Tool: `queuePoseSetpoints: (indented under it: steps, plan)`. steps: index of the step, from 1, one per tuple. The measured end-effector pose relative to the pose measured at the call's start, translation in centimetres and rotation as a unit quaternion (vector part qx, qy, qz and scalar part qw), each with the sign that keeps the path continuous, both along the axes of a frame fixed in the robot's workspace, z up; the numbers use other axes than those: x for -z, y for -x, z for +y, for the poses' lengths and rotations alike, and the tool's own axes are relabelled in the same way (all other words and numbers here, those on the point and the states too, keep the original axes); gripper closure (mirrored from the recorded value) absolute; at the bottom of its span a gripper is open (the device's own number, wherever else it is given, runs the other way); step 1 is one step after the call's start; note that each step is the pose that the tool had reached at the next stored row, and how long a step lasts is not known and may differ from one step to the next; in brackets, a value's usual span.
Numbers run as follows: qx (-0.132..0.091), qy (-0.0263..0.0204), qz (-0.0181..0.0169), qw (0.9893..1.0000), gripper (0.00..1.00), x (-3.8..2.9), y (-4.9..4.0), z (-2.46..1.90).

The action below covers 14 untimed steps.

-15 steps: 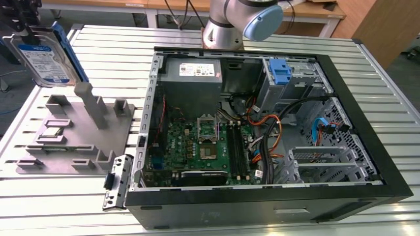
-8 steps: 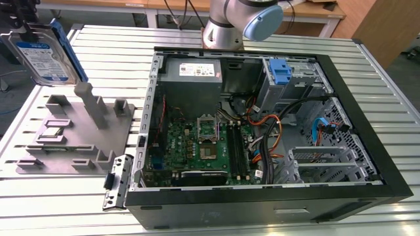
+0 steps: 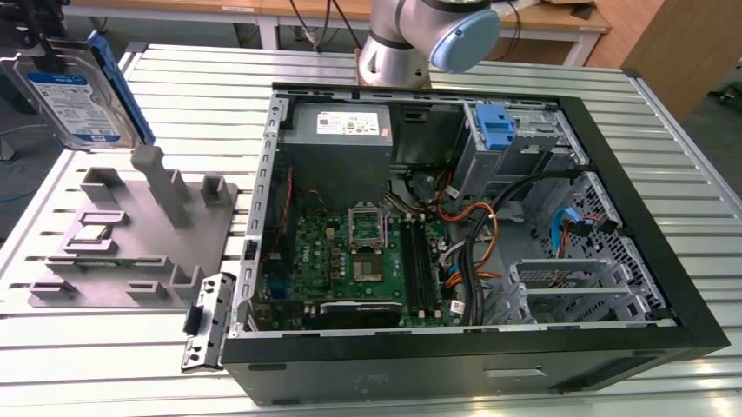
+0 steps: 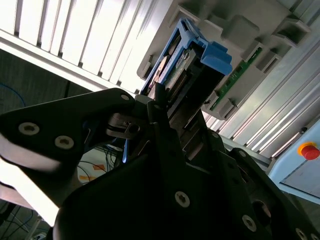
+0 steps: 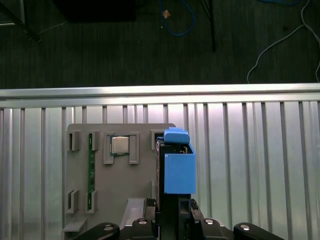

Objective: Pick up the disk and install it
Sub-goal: 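Pick up the disk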

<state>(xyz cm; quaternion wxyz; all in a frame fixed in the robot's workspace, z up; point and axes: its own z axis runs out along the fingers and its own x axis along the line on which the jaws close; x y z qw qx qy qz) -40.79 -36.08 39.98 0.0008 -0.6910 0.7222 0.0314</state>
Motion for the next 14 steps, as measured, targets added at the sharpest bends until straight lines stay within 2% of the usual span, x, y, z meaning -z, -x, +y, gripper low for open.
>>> queuePoseSetpoints:
  steps: [8, 14]
  plan:
    - [0.0, 0.0001, 0.0001, 1.0, 0.65, -0.11, 0.0, 0.0]
    - [0.0, 0.0, 0.0, 1.0, 0.65, -0.91, 0.0, 0.0]
